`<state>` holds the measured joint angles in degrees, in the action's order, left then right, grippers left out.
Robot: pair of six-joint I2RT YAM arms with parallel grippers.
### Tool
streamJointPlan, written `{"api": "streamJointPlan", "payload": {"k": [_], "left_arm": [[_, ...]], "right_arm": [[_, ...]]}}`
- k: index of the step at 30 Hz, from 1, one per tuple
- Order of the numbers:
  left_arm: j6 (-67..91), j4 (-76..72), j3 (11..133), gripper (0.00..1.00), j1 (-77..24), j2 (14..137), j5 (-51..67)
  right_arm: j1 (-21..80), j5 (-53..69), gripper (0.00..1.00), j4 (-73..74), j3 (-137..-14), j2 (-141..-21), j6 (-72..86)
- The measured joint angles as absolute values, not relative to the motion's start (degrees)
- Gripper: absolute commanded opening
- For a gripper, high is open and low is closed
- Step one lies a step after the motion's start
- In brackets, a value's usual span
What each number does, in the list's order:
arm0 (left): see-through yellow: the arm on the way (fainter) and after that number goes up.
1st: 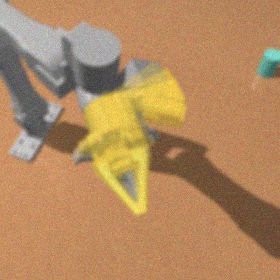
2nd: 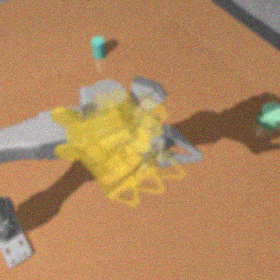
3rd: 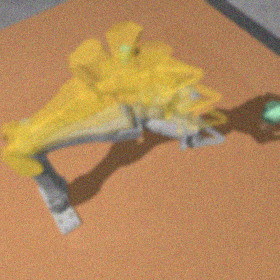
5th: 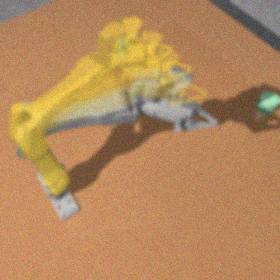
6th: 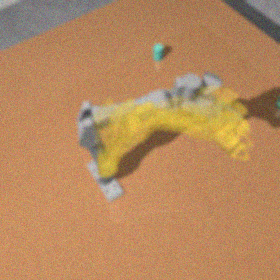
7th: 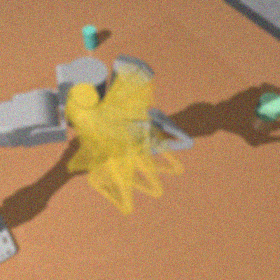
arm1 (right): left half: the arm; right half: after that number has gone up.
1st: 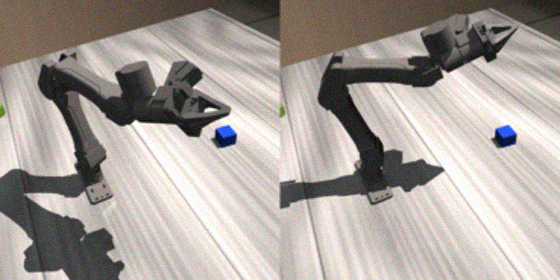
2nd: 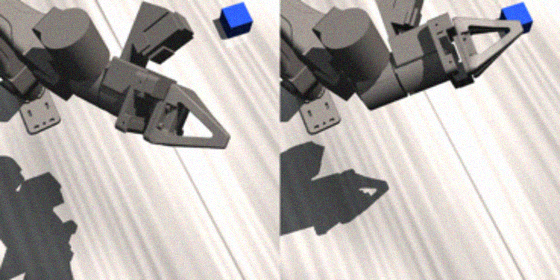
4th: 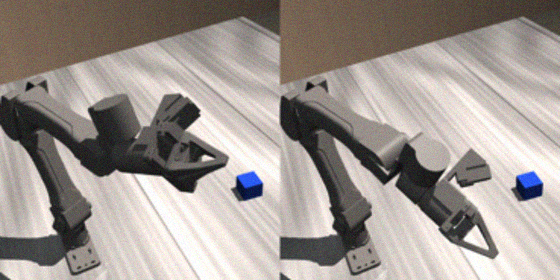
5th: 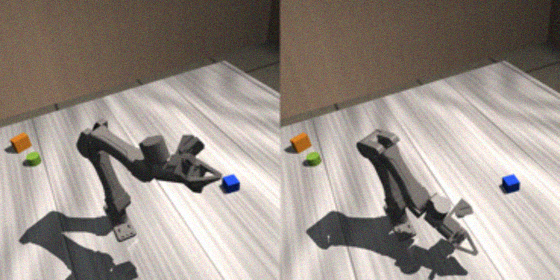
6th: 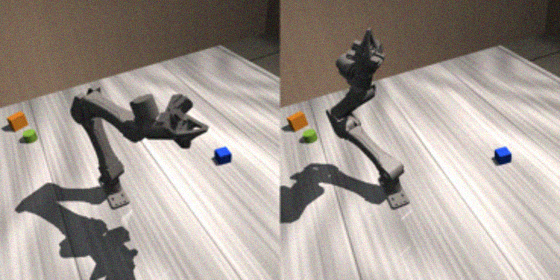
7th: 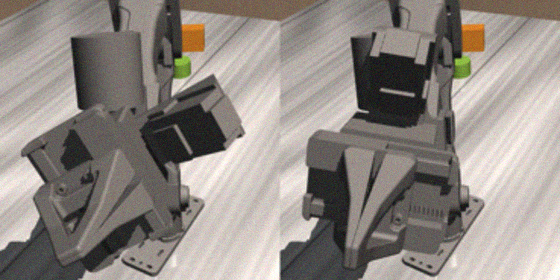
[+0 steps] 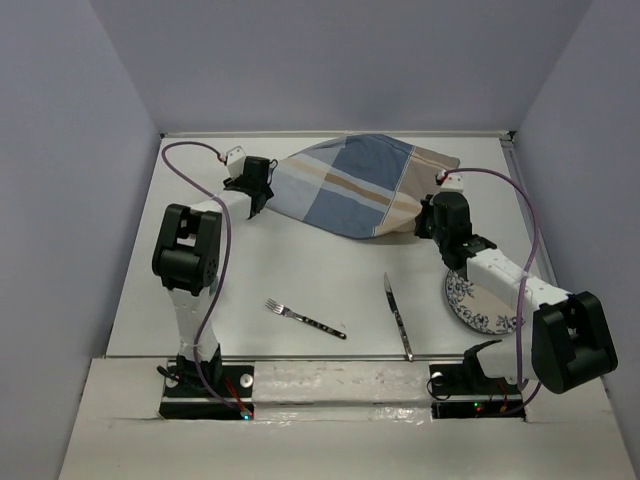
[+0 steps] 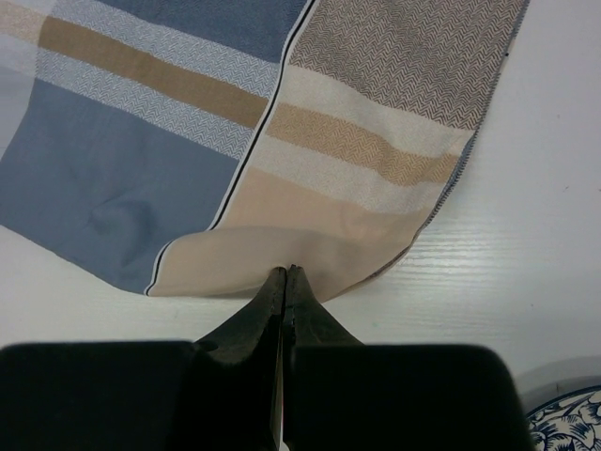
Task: Set the dinner table for one person
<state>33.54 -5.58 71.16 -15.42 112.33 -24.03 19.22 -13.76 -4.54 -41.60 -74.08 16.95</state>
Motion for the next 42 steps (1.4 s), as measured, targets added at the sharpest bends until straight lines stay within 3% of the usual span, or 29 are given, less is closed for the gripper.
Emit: {"api": "streamJointPlan", "payload": {"k": [2,6,10,13,14,15,24,28,34,42], "left_arm": [[33.26,-4.71,73.01,0.60,-15.09,113.82,-24.03],[32.62,-3.46,76.75,0.46,-14.74,117.73,-23.70],[31.97,-2.87,77.41,0.39,-14.63,118.87,-23.59],[31.59,-2.28,78.19,0.19,-14.57,119.26,-23.18],[31.27,-2.15,78.48,0.04,-14.52,119.57,-23.16],[31.18,-2.17,78.61,0.00,-14.50,119.72,-23.09],[29.54,-4.08,76.58,0.00,-13.76,117.82,-19.70],[29.56,-6.15,69.82,0.00,-13.74,107.61,-15.99],[29.52,-11.77,66.02,0.00,-15.20,81.34,-14.26],[29.06,-14.96,66.04,0.00,-15.66,66.32,-13.61]], "right_arm": [[19.22,-13.02,0.00,-4.56,-41.60,-74.13,16.95],[19.22,-11.81,0.00,-4.62,-41.60,-74.19,16.95],[19.22,-11.31,0.00,-4.69,-41.60,-74.19,16.95],[19.22,-11.03,0.00,-4.69,-41.60,-74.15,16.95],[19.22,-11.00,0.00,-4.67,-41.60,-74.11,16.95],[19.22,-10.98,0.00,-4.67,-41.60,-73.93,16.93],[19.22,-10.57,0.00,-4.49,-41.63,-71.07,16.91],[19.22,-10.24,0.00,-2.42,-42.89,-67.83,16.49],[19.22,-13.15,0.00,1.50,-54.48,-63.68,12.49],[19.20,-17.50,0.00,3.31,-68.90,-61.82,6.04]]}}
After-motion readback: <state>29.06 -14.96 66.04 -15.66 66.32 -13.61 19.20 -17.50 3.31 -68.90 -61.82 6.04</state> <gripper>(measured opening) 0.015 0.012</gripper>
